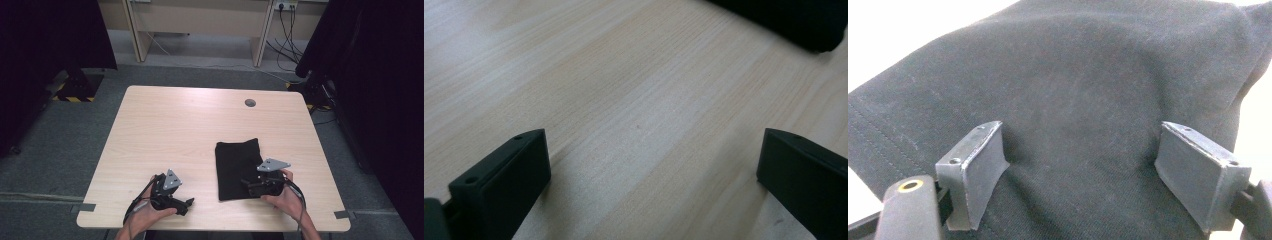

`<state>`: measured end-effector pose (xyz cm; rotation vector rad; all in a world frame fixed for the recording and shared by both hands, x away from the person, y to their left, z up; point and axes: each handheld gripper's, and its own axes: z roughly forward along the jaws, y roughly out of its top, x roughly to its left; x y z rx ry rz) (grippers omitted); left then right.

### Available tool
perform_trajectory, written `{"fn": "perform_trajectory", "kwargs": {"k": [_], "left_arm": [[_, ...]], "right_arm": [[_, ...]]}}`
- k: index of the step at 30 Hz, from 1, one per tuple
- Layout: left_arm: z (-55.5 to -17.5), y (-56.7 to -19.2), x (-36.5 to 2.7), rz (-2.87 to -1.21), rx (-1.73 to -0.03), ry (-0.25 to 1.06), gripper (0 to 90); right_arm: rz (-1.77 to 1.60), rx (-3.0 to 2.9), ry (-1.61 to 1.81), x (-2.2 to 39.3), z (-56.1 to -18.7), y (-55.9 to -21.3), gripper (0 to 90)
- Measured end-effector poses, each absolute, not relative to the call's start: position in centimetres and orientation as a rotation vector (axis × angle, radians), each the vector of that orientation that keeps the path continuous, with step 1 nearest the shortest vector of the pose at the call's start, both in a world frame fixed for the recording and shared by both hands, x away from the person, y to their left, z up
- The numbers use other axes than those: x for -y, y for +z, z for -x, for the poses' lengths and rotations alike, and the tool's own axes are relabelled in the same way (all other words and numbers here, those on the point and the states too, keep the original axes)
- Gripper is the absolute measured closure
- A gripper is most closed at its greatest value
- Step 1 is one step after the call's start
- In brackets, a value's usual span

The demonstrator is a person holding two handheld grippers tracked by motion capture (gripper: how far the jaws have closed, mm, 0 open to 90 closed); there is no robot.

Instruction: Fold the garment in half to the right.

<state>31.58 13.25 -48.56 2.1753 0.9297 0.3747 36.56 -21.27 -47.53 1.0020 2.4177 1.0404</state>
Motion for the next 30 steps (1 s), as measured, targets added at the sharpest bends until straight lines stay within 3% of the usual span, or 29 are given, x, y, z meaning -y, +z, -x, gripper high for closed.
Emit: {"fn": "perform_trajectory", "kwargs": {"k": [30], "left_arm": [[-31.6, -48.6, -13.3, -2.173, -0.935, 0.376, 0.0]], "right_arm": [[-1.035, -2.406, 1.025, 14.2, -40.4, -47.5, 20.7]]}}
